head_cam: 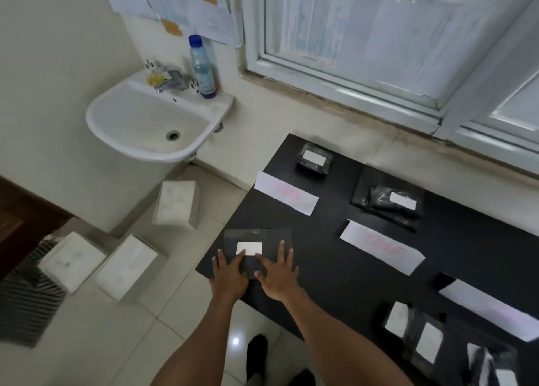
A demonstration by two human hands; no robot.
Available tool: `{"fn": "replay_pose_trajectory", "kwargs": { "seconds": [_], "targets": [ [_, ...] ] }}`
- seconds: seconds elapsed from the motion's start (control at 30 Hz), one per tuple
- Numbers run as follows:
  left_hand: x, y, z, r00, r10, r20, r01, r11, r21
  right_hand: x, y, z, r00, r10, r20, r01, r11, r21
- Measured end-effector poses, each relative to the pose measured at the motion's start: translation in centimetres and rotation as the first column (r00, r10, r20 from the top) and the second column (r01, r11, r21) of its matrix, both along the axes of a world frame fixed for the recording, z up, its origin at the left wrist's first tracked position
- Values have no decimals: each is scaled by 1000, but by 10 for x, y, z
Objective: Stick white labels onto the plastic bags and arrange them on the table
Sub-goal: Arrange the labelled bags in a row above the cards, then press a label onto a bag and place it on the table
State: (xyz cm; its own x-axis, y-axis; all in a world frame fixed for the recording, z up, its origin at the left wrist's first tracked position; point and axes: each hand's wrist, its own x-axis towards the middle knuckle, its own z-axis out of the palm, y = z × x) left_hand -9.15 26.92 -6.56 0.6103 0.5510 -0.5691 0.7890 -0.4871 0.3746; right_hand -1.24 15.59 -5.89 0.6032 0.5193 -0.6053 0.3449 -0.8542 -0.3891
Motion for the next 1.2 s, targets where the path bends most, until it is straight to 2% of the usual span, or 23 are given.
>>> {"fn": "replay_pose_trajectory", "kwargs": {
  "seconds": [0.17,0.37,0.43,0.57,0.67,0.8,0.93,1.07,1.2],
  "targets": [
    [6,9,1,986,112,124,-118,992,37,4,21,-11,984,-164,65,164,986,12],
    [19,28,1,993,61,97,-68,995,69,3,24,-9,939,-316,137,313,949,47],
    [27,32,-1,986,115,120,-119,992,34,5,25,-6,888,-442,128,436,897,72],
    [35,43,-5,885,413,215,-390,910,-142,6,25,-10,722,-691,39,670,712,212],
    [39,44,3,839,469,276,-425,882,-206,4,23,-7,642,-767,-11,738,614,279],
    [48,38,26,871,378,314,-310,918,-246,12,10,11,584,-812,8,756,547,361],
    [72,18,55,886,283,368,-154,927,-341,27,-16,45,624,-761,179,643,629,436],
    [103,-8,95,846,183,501,105,864,-492,42,-58,77,637,-684,356,517,721,461],
    [138,-52,138,824,-45,564,345,831,-437,56,-112,109,545,-690,475,513,724,462]
  ]
}}
